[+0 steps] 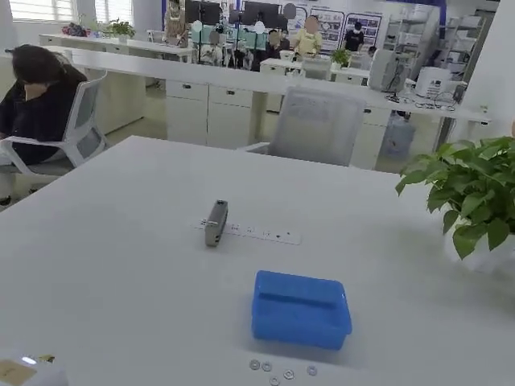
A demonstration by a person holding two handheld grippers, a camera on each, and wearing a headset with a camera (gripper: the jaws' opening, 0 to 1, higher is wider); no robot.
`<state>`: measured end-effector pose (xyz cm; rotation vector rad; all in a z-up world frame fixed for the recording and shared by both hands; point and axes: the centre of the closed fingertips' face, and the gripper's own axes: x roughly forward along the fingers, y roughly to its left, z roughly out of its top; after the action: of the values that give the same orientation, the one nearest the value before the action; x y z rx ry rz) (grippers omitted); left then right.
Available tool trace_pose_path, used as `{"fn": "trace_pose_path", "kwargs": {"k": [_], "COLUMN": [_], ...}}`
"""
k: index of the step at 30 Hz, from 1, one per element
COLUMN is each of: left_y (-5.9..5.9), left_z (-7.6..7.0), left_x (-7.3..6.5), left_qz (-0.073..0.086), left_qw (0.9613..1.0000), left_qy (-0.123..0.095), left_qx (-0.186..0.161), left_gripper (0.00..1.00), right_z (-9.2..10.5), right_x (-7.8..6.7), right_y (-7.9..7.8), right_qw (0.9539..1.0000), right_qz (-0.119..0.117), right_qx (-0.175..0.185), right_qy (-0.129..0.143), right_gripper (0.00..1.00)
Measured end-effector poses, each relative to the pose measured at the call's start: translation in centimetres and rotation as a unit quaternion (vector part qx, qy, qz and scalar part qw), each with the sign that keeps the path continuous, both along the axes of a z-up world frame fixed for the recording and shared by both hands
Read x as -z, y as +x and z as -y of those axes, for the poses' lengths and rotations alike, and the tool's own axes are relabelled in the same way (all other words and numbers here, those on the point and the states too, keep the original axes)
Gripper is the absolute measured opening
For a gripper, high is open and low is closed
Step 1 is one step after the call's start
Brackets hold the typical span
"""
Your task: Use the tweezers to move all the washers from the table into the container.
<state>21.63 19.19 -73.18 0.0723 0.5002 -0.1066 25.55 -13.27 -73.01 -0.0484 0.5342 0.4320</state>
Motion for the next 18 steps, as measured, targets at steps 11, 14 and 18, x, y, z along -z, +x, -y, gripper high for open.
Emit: {"fn": "trace_pose_path", "kwargs": {"k": [11, 14, 18], "left_y": [0.01, 0.04, 0.14], "left_z": [0.06, 0.11, 0.27], "left_x": [0.13, 0.12, 0.10], "left_qz": [-0.004, -0.004, -0.004], "left_qw": [1.0000, 1.0000, 1.0000], "left_qy": [0.003, 0.002, 0.003], "left_qx": [0.003, 0.004, 0.008], "left_gripper": [0.99, 0.99, 0.99], "right_z": [-0.13, -0.12, -0.16], "right_x": [-0.02, 0.09, 0.20], "right_y": [-0.10, -0.06, -0.07], "right_qw": [1.0000, 1.0000, 1.0000], "right_qz": [0.000, -0.002, -0.003], "right_qx": [-0.001, -0.002, -0.004], "right_qy": [-0.001, -0.003, -0.006], "right_gripper": [0.99, 0.99, 0.99]}}
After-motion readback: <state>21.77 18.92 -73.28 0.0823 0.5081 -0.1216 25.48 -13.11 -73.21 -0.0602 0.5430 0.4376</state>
